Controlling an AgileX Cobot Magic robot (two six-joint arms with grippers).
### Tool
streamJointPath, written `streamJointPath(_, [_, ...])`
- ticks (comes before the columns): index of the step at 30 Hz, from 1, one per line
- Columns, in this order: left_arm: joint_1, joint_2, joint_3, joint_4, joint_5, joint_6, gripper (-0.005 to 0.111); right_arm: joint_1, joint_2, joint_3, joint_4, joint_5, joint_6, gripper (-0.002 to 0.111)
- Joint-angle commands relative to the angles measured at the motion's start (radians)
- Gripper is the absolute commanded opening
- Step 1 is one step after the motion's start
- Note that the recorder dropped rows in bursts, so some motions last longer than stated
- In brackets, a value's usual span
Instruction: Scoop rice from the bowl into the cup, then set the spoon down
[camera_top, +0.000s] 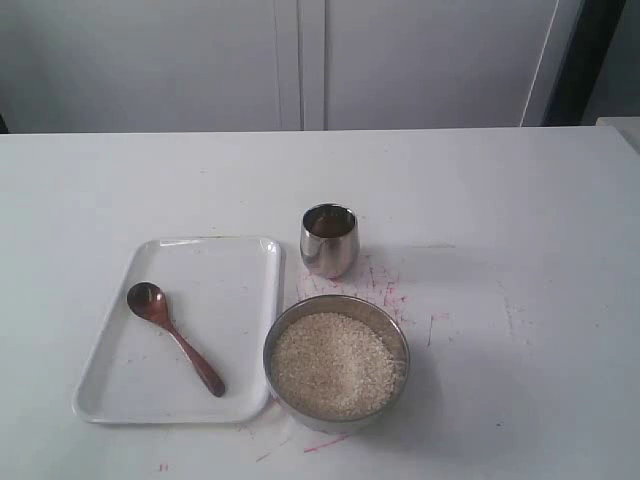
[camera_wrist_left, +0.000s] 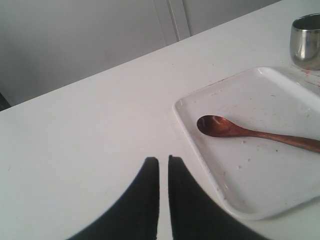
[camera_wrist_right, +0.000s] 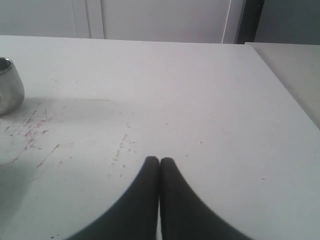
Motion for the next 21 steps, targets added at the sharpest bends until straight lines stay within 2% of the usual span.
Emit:
streamJointPath(1, [-0.003,-0.001,-0.003,-0.005,-0.004,0.002,0.014,-0.008,-0.005,0.005,0.003,-0.002,-0.010,0.000])
streamJointPath(21, [-0.003,-0.001,-0.003,-0.005,-0.004,0.002,0.014,-0.008,-0.005,0.005,0.013,-0.002,-0.010,0.000])
